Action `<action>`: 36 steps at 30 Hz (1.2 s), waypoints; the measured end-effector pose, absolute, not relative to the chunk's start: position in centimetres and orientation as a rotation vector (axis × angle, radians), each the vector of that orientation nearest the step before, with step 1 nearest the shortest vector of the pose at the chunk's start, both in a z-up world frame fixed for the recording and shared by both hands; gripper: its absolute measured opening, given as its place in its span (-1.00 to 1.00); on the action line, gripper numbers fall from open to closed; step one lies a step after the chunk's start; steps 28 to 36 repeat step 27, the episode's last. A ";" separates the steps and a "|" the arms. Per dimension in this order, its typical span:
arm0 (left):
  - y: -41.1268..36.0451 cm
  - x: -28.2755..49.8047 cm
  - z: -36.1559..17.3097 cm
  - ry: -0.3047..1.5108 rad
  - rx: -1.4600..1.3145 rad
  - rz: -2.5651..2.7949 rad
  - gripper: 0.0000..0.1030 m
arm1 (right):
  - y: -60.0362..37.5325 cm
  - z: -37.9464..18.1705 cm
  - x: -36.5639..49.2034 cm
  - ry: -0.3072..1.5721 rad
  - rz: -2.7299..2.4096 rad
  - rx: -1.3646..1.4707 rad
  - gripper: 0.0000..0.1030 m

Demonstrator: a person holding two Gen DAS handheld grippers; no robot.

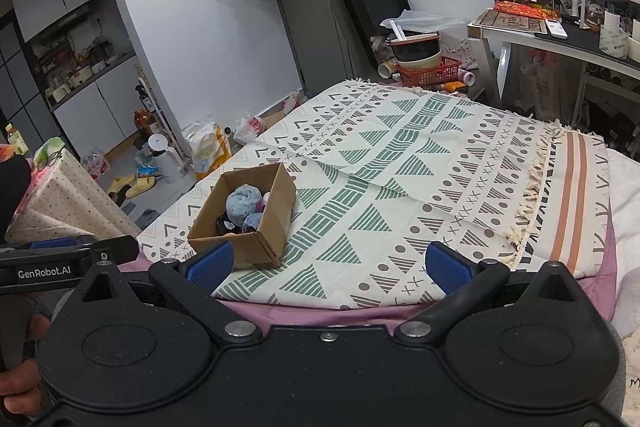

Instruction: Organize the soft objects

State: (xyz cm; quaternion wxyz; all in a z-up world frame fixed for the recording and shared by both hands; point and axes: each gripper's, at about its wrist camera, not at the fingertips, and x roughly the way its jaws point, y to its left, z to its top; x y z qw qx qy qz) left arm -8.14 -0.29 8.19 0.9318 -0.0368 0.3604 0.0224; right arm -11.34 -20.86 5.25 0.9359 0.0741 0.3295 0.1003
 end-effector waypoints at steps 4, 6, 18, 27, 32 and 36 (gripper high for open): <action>-0.4 -8.1 8.1 0.735 -0.073 0.040 0.99 | -20.9 5.3 -11.3 0.678 0.198 0.155 1.00; -0.4 -8.0 8.1 0.733 -0.072 0.036 0.99 | -20.8 5.3 -11.3 0.675 0.195 0.148 1.00; 0.0 -7.4 7.3 0.739 -0.096 0.022 0.99 | -20.4 4.2 -10.3 0.680 0.196 0.163 1.00; 0.3 -6.8 6.6 0.726 -0.117 0.019 0.99 | -20.7 3.4 -9.5 0.681 0.176 0.192 1.00; 0.3 -6.8 6.6 0.726 -0.117 0.019 0.99 | -20.7 3.4 -9.5 0.681 0.176 0.192 1.00; 0.3 -6.8 6.6 0.726 -0.117 0.019 0.99 | -20.7 3.4 -9.5 0.681 0.176 0.192 1.00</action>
